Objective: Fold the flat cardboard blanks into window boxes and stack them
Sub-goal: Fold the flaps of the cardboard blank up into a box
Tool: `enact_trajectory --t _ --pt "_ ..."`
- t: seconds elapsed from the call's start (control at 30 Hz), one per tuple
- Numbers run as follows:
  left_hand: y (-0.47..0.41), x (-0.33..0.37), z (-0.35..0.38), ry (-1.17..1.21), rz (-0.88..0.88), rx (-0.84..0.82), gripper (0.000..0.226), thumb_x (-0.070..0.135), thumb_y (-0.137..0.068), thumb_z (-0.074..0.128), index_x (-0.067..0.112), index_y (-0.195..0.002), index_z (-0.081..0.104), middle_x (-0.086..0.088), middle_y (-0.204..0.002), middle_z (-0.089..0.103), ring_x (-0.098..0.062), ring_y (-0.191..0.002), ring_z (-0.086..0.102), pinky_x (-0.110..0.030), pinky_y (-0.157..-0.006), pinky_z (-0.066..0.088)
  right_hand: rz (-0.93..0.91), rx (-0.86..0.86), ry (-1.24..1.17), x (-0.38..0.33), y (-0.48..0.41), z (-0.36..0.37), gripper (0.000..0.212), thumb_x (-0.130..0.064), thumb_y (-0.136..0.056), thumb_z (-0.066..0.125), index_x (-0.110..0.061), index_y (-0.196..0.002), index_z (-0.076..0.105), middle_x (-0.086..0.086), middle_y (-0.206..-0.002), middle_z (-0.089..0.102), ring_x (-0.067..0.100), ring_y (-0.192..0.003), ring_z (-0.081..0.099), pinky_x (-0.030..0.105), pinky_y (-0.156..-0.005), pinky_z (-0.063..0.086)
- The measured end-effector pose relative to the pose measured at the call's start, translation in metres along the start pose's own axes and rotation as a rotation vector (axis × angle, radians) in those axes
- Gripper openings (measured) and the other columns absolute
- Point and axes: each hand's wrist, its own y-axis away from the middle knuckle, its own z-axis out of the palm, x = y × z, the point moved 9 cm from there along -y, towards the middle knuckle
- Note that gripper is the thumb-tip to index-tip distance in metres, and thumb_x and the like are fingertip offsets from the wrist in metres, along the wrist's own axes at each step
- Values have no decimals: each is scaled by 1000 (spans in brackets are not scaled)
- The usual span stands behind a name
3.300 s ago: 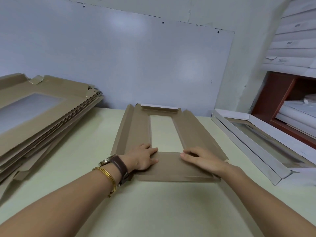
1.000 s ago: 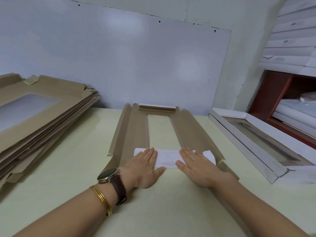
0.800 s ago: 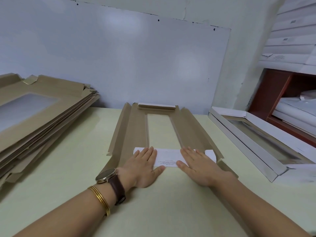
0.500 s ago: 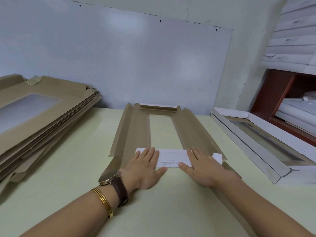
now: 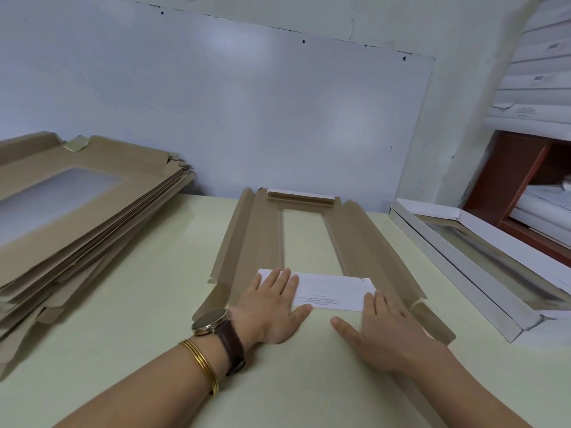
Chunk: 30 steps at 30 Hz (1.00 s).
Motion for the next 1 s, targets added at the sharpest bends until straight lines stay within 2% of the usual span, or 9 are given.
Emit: enact_trajectory --t 0.17,0.37,0.57,0.77,0.83,0.87,0.9,0.93,1.0 --pt "-2 0 0 13 5 -6 74 60 -97 12 16 -154 -8 0 -162 -12 -16 -148 -15 -43 -120 -9 -46 -28 -10 3 9 -1 103 -80 -84 10 -6 -153 -11 7 -162 -13 16 -149 -14 36 -122 -2" --pt "-2 -7 0 94 -13 -31 78 60 -97 13 9 -153 -8 -3 -161 -12 -14 -148 -14 -33 -119 -8 -59 -3 -94 6 16 4 112 -84 -71 2 -7 -153 -13 3 -161 -18 13 -148 -19 34 -122 0" --pt "2 -17 -2 94 -59 -36 82 62 -97 11 5 -152 -9 -7 -161 -14 -17 -147 -16 -33 -120 -9 -44 20 -79 7 14 6 105 -81 -80 5 -7 -153 -13 4 -161 -18 15 -147 -20 33 -122 -3" --pt "7 -21 -6 177 -99 7 73 53 -101 12 5 -152 -7 -8 -161 -13 -17 -148 -14 -30 -119 -8 -25 4 -207 12 12 7 114 -84 -71 1 -7 -153 -11 4 -162 -16 14 -148 -19 34 -122 -2" --pt "9 -24 -13 233 -112 52 67 46 -103 17 3 -153 3 -8 -162 -3 -18 -149 -4 -28 -118 -2 12 -9 -351 15 8 2 94 -73 -89 16 -7 -154 0 10 -161 5 20 -149 0 37 -121 13" --pt "10 -26 -17 279 -121 76 62 41 -104 22 2 -151 16 -9 -161 9 -20 -148 7 -28 -117 6 37 28 -440 18 6 -6 75 -60 -98 24 -11 -153 12 15 -150 24 24 -143 19 38 -114 27" --pt "10 -29 -21 339 -129 97 52 36 -103 27 1 -141 33 -10 -154 22 -24 -143 20 -29 -114 16 25 49 -482 19 2 -15 58 -50 -101 26 -15 -147 30 14 -130 39 25 -127 37 36 -100 38" --pt "10 -32 -24 399 -140 109 38 31 -101 33 2 -122 46 -12 -142 33 -28 -136 30 -31 -109 26 -1 46 -484 18 0 -25 49 -50 -101 26 -18 -130 49 6 -113 47 23 -108 48 31 -84 42" --pt "12 -36 -30 500 -164 144 19 23 -97 42 7 -88 48 -12 -126 40 -32 -127 37 -32 -101 35 -38 28 -551 19 -2 -39 50 -55 -99 31 -14 -95 60 -5 -88 52 15 -80 51 27 -67 36"
